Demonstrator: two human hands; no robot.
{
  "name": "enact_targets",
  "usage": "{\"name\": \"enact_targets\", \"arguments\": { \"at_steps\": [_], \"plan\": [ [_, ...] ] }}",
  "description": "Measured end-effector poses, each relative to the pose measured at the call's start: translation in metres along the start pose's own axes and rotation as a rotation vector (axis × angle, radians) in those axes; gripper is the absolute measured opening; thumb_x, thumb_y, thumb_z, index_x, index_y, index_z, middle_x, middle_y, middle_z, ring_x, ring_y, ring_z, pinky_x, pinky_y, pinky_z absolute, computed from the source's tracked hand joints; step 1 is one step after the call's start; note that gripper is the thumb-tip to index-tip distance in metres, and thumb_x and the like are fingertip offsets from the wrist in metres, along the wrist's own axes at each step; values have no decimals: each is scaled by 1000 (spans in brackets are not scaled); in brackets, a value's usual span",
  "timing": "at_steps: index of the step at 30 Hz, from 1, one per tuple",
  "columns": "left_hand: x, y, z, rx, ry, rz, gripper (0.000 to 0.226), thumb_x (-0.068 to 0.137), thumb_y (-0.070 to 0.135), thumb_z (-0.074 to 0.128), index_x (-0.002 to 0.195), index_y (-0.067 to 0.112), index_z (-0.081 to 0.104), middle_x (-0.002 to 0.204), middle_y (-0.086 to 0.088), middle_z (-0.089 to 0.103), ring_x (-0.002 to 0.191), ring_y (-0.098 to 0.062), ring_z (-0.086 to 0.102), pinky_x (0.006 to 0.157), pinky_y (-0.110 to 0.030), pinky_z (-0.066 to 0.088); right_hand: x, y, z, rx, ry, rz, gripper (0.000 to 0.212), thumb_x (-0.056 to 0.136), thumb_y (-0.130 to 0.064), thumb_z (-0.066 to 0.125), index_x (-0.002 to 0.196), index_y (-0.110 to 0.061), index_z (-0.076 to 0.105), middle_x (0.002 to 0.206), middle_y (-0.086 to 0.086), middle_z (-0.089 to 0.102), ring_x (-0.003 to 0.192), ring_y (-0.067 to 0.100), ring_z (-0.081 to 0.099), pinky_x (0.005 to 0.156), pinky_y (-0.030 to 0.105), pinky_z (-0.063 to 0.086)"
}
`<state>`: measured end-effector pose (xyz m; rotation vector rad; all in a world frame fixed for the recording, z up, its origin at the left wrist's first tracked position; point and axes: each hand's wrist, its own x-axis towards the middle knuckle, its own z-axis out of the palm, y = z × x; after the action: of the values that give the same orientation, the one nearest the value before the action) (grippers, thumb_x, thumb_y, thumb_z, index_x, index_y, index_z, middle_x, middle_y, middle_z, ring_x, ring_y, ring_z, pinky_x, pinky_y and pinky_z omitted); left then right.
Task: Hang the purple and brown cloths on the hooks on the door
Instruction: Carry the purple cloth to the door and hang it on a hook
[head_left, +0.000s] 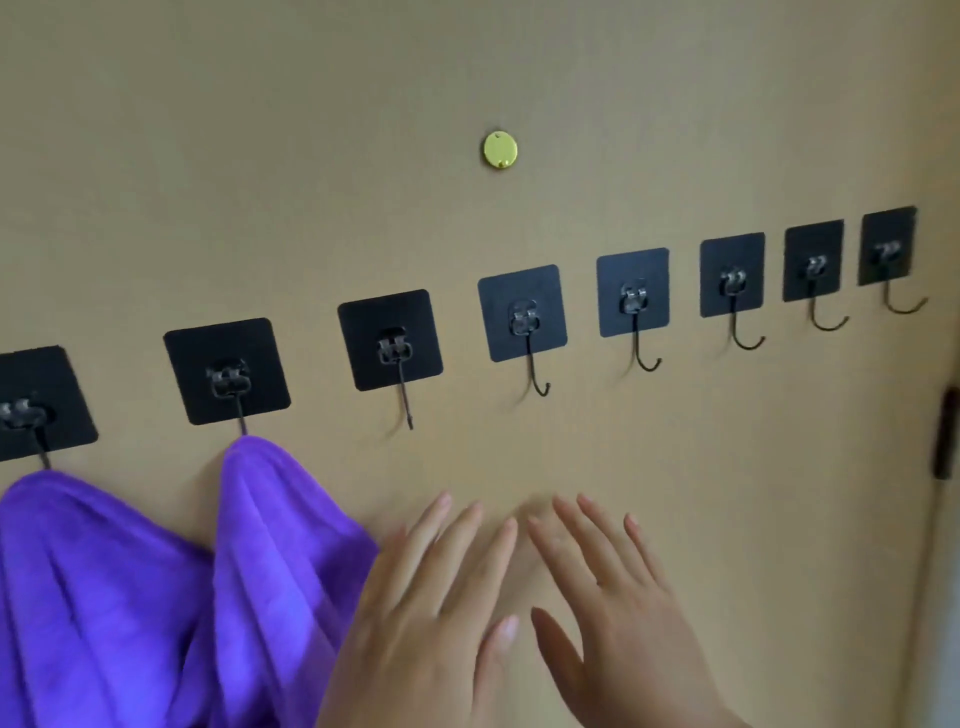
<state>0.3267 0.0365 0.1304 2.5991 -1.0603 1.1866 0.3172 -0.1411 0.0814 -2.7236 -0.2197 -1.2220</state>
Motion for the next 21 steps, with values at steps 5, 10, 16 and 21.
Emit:
{"name": "enact_targets", "arguments": {
  "at_steps": [5,10,16,21],
  "plan": [
    [30,46,32,-230,-129,81,55,82,41,42,126,18,64,129,-6,62,124,-29,55,91,-51,52,-40,43,-39,-203,-144,309,68,85,-49,58,146,-26,40,153,4,36,144,24,28,118,43,19],
    [47,96,48,-419,-135,197,56,73,41,70,124,17,66,125,-10,64,118,-33,59,87,-52,51,-84,59,-101,-402,-107,589,69,91,-57,40,152,-37,14,161,-4,12,149,15,-2,118,38,-4],
    [39,162,38,-822,-180,320,67,92,58,32,152,38,11,161,3,12,148,-16,-3,121,-41,6,-136,23,-177,-606,-36,854,65,91,-52,46,150,-33,26,158,-1,22,148,18,8,121,44,7],
    [14,217,6,-1041,-205,479,65,93,52,42,151,29,26,157,-5,24,147,-23,9,117,-51,16,-188,-19,-222,-757,-27,1018,65,90,-47,52,149,-27,32,157,5,27,147,22,13,118,49,15]
  ]
}}
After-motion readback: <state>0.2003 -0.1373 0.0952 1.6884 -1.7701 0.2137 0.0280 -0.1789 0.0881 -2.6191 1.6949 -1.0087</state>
